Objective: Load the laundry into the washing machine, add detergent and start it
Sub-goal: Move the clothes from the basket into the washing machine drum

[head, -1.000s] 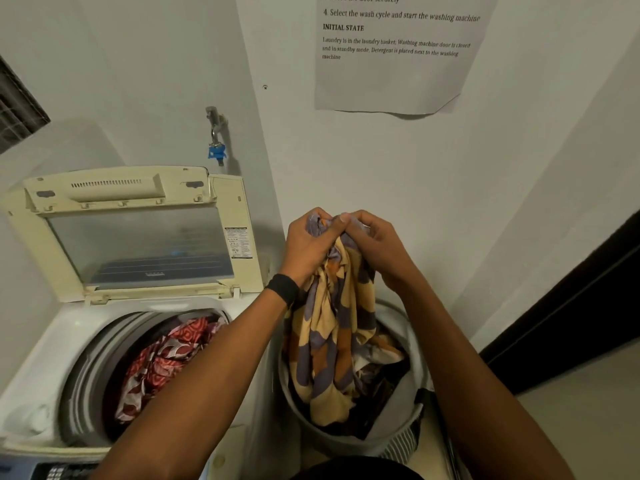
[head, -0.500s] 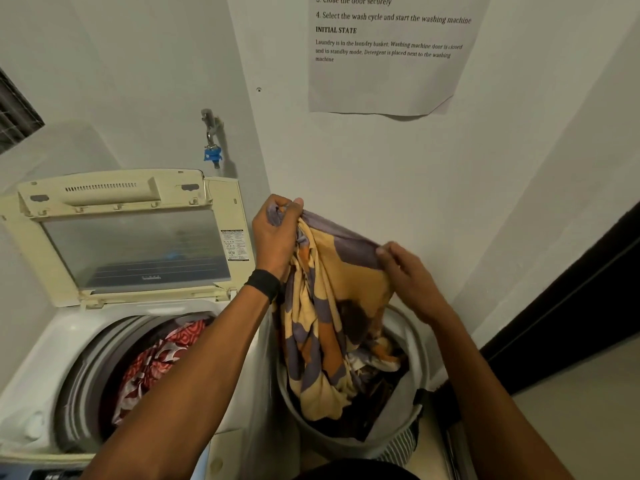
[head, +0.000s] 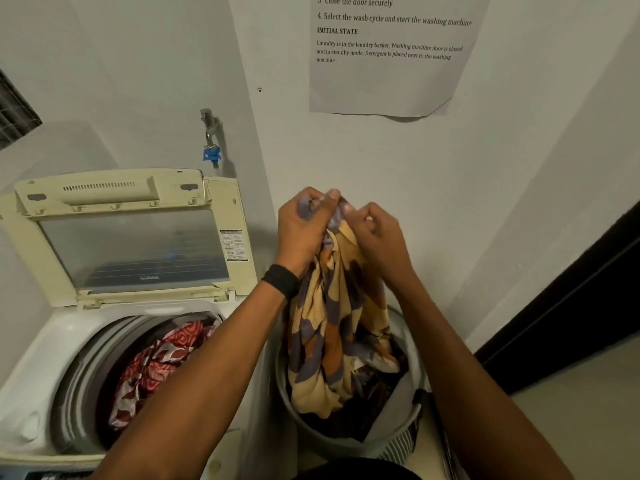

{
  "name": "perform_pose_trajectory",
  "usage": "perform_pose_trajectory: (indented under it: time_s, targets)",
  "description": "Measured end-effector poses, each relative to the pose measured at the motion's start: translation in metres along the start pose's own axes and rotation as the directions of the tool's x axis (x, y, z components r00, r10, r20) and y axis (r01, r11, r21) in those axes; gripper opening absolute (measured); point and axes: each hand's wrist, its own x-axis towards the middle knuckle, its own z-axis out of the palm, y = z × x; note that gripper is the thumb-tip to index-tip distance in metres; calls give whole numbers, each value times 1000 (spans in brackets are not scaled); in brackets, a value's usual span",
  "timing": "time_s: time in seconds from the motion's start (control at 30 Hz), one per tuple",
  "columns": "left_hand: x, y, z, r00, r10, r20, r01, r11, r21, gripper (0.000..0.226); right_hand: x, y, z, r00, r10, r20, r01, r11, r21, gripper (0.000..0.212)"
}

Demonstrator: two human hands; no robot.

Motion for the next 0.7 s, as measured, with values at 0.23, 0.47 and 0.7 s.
perform_pose_trajectory:
  time_s: [0.23,0.47,0.7]
  targets:
    - [16,-6,-20,994,11,-110,-18,998,-61,22,-49,87,2,980,94,177,-78,992,-97,58]
    - [10,-14,-26,995,24,-92,-28,999,-43,12,4,-18,-58,974,-97,-203,108,993,43,39]
    - [-7,-9,-3,962,-58,266,73,996,-46,38,22,-58,-18,983,-111,148,106,993,45,41]
